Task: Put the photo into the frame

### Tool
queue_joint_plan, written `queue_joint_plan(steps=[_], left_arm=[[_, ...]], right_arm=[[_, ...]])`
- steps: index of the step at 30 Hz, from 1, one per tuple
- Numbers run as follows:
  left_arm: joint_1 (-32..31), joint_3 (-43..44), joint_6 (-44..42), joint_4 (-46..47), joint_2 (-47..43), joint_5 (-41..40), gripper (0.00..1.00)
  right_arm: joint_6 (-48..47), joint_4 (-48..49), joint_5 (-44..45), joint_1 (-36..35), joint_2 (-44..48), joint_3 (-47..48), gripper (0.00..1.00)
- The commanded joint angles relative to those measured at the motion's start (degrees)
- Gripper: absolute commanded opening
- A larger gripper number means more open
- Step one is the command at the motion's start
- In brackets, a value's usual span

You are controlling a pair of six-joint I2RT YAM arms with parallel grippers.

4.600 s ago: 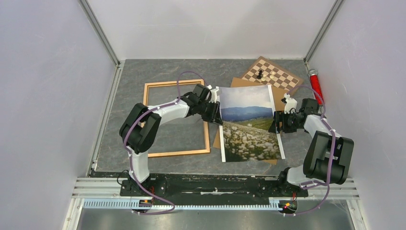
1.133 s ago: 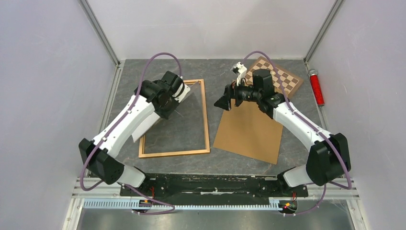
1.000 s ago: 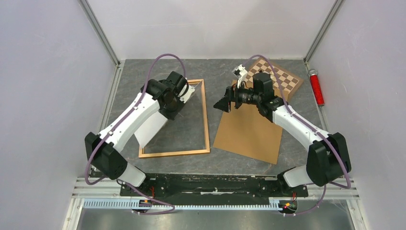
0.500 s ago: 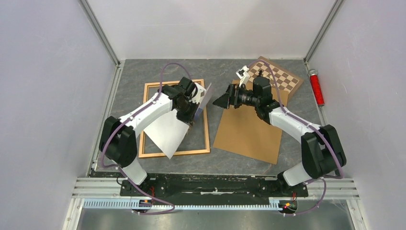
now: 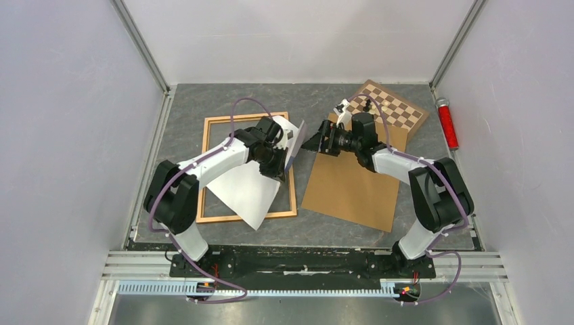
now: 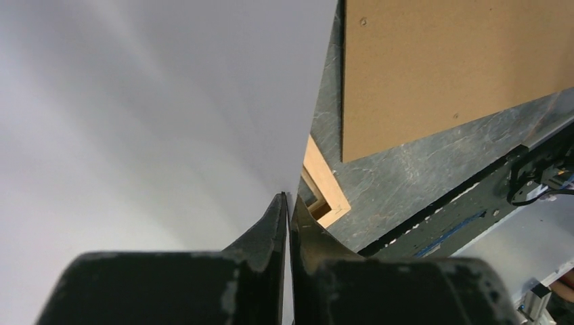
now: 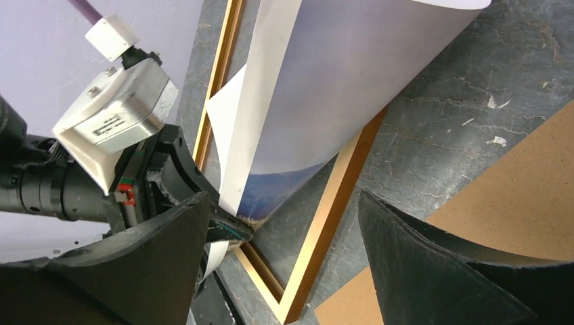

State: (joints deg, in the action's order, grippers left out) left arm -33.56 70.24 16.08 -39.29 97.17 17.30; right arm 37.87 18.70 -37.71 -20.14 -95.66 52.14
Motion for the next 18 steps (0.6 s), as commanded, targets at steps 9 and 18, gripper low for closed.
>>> queue_joint_plan(steps=[9,18], left_arm=[[-1.9,-0.19,3.08,4.92,0.36,2.7,0.21],[-2.61,-0.43,3.08,5.54,0.13,3.75,0.26]], right_arm=[[2.9,5.87,-0.61,-2.51,-3.51,2.0,0.85],[3.47,5.99,-0.56,-3.49,-6.84,3.71,0.85]])
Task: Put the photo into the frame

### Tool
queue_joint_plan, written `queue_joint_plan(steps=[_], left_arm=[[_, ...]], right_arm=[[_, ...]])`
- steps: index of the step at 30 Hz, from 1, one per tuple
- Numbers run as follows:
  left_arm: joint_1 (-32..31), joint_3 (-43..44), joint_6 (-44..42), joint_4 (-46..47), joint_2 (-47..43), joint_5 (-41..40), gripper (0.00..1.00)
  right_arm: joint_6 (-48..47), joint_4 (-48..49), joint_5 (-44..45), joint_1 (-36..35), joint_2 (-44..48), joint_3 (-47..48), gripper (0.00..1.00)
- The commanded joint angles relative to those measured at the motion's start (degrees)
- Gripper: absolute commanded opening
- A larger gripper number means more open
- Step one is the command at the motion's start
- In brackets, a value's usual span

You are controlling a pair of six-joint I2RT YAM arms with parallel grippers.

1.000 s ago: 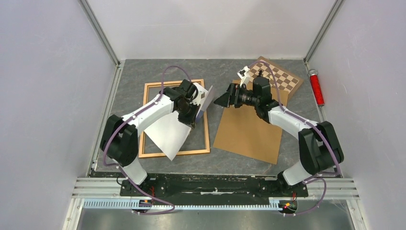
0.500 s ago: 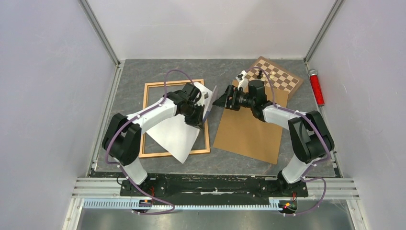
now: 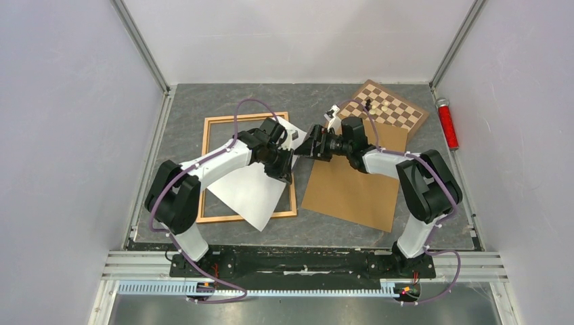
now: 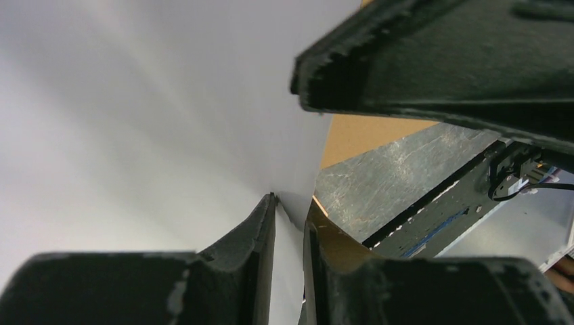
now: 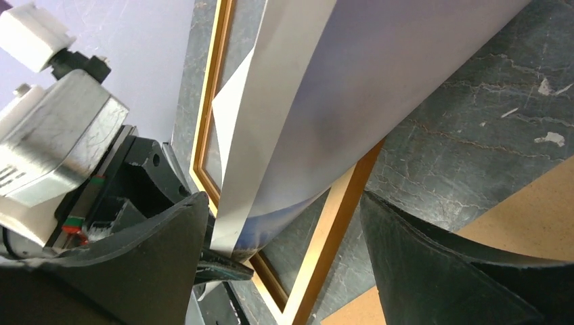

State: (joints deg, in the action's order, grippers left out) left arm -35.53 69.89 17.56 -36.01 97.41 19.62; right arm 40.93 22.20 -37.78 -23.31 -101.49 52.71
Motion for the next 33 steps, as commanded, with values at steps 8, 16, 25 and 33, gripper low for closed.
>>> queue_joint_plan(steps=[8,16,25,33], left_arm=[[-1.21,0.06,1.45,2.26,0.15,2.27,0.47],[-1.21,0.67,0.58,1.87,-2.11,2.3,0.54],[-0.95,1.47,-4.26,-0.77,-8.37,0.1,0.62],[3.63,4.38,-11.03,-5.97,-13.52,-0.28,0.63]], right_arm=[[0.8,2.51,-0.42,-0.96,-2.18,3.99,0.83],[-0.69,1.29,0.62,-1.12,-3.62,4.0,0.75],[-6.0,-6.15,3.8,-0.49,-4.54,7.4,0.49],[-10.91,-11.79,2.09,0.55,-7.56,14.76,0.22]])
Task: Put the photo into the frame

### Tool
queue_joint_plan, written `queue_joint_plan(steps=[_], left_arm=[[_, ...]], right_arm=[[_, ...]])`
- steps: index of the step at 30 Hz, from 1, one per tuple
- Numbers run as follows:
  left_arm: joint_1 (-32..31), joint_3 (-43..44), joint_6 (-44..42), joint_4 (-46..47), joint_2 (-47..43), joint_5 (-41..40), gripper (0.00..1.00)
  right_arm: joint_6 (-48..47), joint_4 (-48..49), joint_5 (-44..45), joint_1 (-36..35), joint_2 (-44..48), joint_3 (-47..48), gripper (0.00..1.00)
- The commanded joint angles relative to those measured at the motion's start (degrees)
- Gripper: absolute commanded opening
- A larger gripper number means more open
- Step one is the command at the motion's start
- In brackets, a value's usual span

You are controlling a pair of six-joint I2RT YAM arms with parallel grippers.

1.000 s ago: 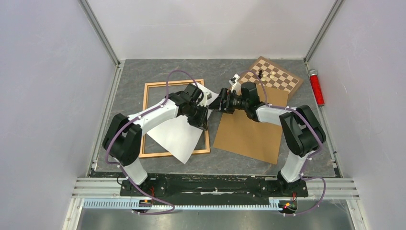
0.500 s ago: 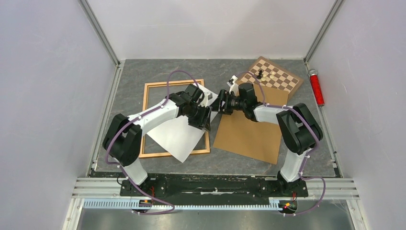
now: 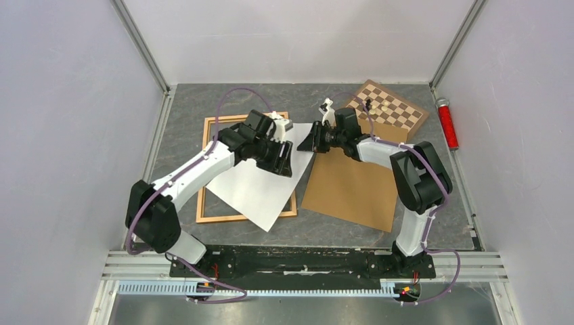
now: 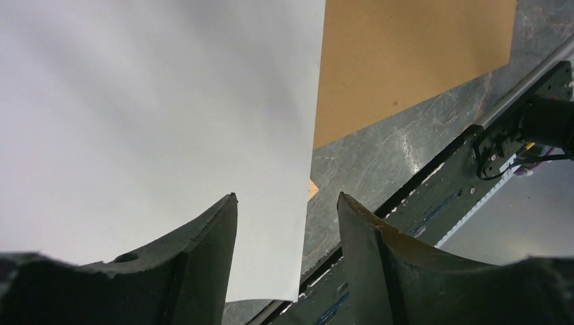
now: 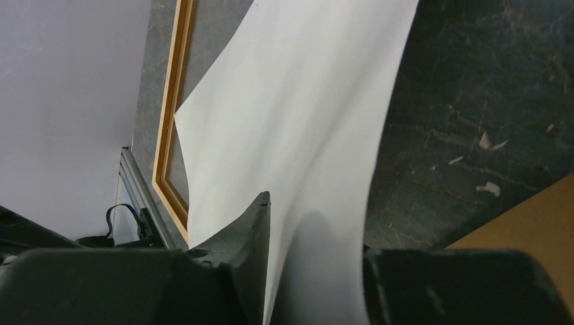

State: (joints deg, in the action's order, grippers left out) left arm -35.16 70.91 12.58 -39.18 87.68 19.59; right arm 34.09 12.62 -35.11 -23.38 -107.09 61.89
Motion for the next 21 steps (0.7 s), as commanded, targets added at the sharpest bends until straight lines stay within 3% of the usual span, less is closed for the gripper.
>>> queue_joint_plan(steps=[1,6,21], left_arm=[[4.37,3.75,-6.52,-3.2,-4.41,-0.26,0.63],[7.63,6.0,-9.81,-4.86,-7.55,-3.03,0.63],[9.55,8.5,-12.08,-5.03,-6.95,-7.85,0.62]], right_arm=[[-4.82,-2.85,-1.19,0.7,-2.76,6.73,0.19],[-10.14,-9.17,-3.82,1.01,-7.79,15.54,0.0],[-22.71,-28.94,-7.56,0.59,-22.81,40.44,0.0]])
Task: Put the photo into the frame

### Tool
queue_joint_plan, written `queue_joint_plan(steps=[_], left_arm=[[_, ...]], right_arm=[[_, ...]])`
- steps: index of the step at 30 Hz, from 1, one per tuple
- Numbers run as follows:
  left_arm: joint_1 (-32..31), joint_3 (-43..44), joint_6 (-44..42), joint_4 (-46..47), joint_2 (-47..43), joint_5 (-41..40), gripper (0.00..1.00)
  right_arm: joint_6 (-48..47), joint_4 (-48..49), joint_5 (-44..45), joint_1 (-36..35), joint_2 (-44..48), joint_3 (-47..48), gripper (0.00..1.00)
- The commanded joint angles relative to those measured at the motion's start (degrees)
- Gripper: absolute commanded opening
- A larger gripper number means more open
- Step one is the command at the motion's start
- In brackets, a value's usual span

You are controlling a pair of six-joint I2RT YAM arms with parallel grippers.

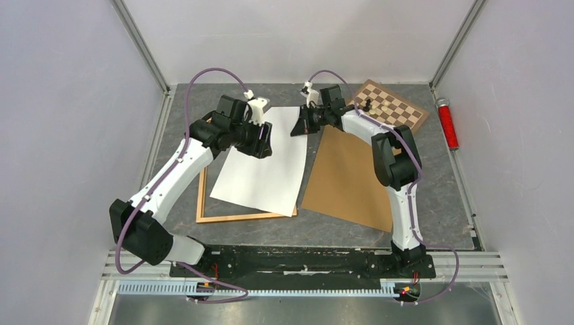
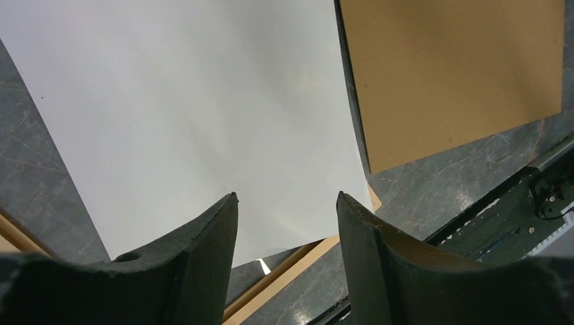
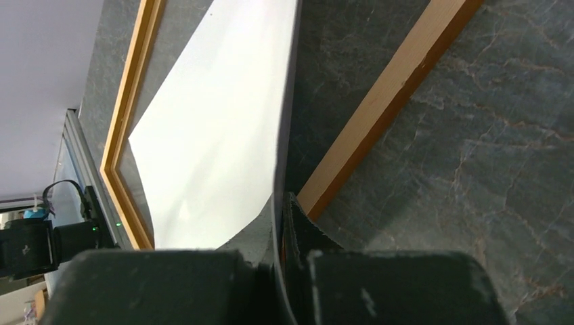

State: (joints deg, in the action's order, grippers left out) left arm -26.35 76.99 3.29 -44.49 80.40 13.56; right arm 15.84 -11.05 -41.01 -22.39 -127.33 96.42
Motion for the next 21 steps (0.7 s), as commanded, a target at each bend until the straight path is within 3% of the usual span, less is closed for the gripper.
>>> queue_joint_plan(steps=[1,13,21], left_arm=[[0.85,2.38,-3.03,0.32,0.41,-1.98,0.62],[3.19,1.62,-5.33,1.16,1.76,-8.13,0.61],[5.65,0.19,-5.49,1.23,0.97,-9.08,0.61]], right_arm=[[-5.4,-6.58,-1.63,-0.47,-3.3,7.47,0.0],[-9.67,-12.31,-1.55,-4.03,-9.58,17.65,0.0],[-9.27,-10.62,1.13,-6.5,-11.48,19.12,0.18]])
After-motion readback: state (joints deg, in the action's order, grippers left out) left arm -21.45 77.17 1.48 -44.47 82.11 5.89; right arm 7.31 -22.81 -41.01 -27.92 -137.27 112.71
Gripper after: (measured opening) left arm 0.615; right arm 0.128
